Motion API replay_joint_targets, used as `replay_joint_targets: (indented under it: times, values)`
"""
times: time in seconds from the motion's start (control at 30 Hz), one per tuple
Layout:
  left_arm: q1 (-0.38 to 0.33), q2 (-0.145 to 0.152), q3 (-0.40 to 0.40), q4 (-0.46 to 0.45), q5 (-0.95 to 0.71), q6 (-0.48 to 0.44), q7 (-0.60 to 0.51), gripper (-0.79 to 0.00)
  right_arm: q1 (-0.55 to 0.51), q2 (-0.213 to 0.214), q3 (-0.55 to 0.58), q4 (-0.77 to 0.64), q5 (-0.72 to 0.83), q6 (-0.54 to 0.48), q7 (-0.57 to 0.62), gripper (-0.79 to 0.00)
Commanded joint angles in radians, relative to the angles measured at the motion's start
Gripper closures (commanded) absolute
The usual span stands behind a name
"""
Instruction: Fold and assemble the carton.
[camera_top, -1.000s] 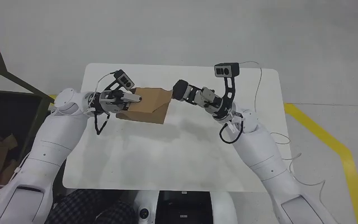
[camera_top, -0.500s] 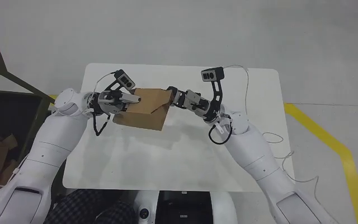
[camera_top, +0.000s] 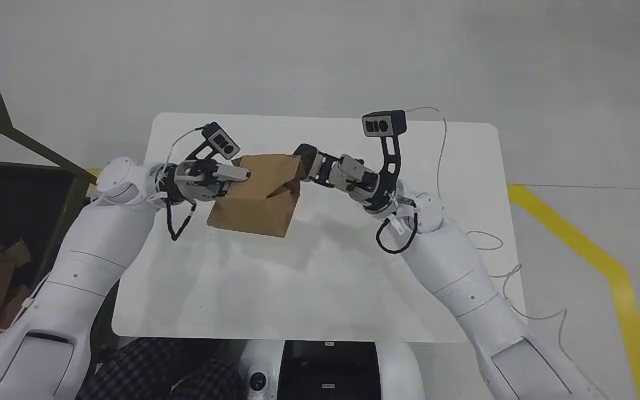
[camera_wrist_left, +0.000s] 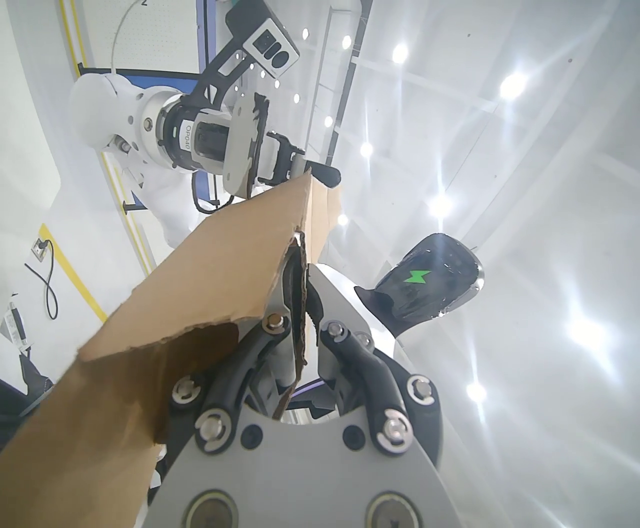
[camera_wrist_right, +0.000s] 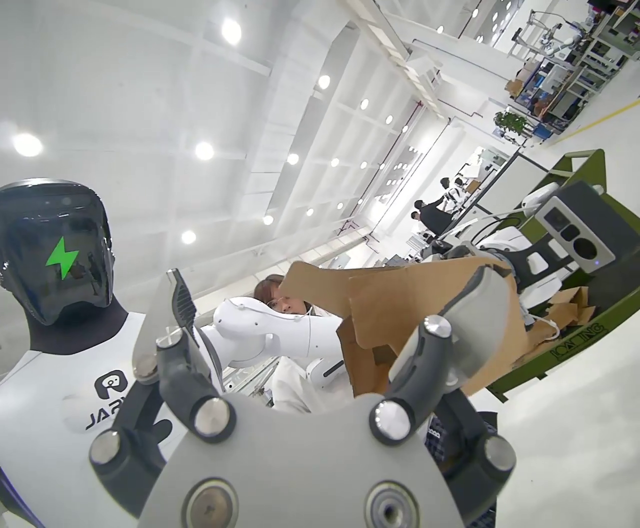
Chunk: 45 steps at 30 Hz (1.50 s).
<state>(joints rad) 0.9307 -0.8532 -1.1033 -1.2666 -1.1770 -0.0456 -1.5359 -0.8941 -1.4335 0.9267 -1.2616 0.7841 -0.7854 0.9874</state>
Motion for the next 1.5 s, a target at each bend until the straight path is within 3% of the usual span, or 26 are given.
replay_joint_targets:
  times: [0.0,0.93,1.3,1.47]
  values:
    - [-0.002,0.001,0.001,0.008,0.006,-0.005,0.000,0.000,-0.002,0.000,0.006,-0.008,-0.005,0.000,0.000,-0.785]
    - [-0.015,-0.003,-0.001,0.034,-0.012,-0.031,0.000,0.000,-0.037,-0.008,0.011,-0.067,-0.125,0.032,-0.048,-0.785]
    - [-0.025,0.002,-0.019,0.083,0.072,-0.102,0.000,0.000,-0.077,0.028,0.149,-0.127,-0.263,0.089,-0.096,-0.785]
    - [-0.037,-0.001,-0.024,0.108,0.114,-0.130,0.000,0.000,-0.078,0.043,0.205,-0.178,-0.433,0.106,-0.141,-0.785]
